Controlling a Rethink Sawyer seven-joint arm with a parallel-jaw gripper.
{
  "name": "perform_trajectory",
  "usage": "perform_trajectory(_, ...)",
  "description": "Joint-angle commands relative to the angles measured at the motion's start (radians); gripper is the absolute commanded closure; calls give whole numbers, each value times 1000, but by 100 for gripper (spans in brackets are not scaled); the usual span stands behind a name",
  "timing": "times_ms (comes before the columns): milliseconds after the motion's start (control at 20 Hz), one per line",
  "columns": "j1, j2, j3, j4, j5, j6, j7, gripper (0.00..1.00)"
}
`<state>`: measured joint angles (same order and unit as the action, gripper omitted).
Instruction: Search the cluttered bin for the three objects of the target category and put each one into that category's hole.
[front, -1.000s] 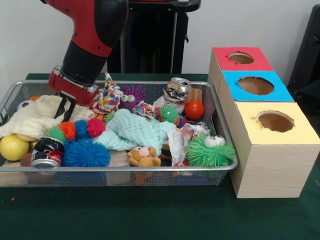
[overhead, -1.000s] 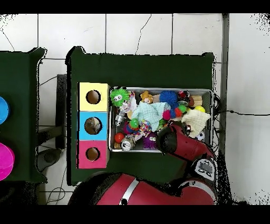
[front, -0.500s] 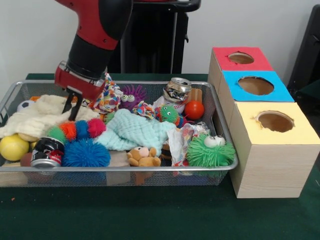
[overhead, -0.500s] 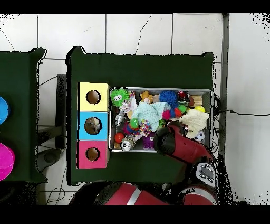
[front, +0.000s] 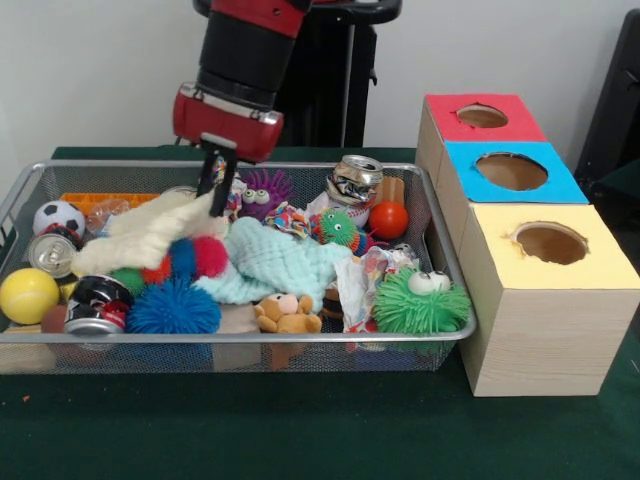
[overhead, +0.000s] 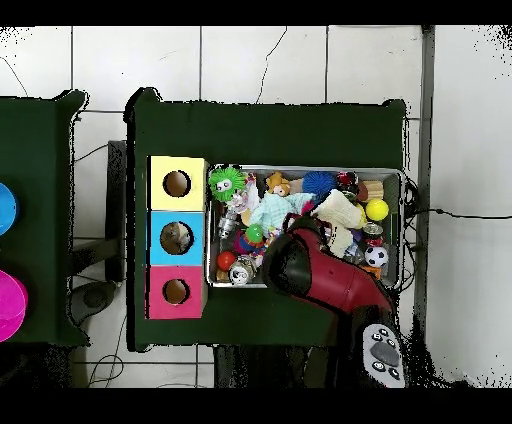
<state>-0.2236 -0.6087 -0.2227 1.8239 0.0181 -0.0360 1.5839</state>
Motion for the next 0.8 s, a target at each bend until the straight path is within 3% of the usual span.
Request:
perform_trajectory(50, 18, -78, 220, 53, 37, 187, 165, 100)
perform_trajectory(400, 5, -75, 268, 78, 52, 171, 196, 100)
perform_trajectory(800, 73, -30, 163, 57, 42, 106, 205, 100)
